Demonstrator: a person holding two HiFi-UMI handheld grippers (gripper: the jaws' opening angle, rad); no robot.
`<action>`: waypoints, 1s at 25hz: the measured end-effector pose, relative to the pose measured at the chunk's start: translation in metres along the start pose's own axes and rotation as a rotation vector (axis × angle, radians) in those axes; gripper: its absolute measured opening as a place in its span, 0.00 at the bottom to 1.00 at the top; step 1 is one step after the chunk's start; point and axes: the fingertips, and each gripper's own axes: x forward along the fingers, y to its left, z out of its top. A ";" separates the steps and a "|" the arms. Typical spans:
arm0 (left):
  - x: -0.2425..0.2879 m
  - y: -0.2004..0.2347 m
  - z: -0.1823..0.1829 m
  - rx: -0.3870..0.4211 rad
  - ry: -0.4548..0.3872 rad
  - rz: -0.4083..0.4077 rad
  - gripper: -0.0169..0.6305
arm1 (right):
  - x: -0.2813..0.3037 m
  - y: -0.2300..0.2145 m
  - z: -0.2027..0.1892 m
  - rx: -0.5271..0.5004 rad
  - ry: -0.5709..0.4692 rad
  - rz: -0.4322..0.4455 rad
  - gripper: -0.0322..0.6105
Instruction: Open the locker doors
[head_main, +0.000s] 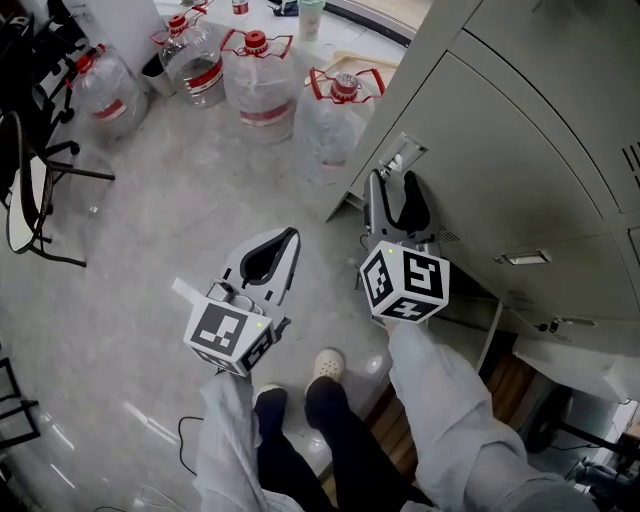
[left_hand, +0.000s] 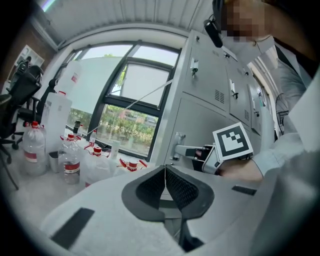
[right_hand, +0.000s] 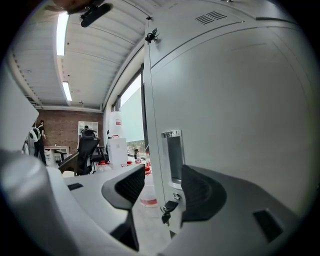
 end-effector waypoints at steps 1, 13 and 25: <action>0.002 0.003 -0.001 -0.005 0.001 0.006 0.04 | 0.004 0.002 0.000 0.003 0.001 0.005 0.38; 0.013 0.026 -0.005 -0.044 -0.003 0.058 0.04 | 0.038 0.009 0.002 -0.031 0.040 -0.013 0.38; -0.004 0.030 -0.003 -0.050 0.009 0.037 0.04 | 0.031 0.016 -0.003 -0.022 0.091 -0.090 0.38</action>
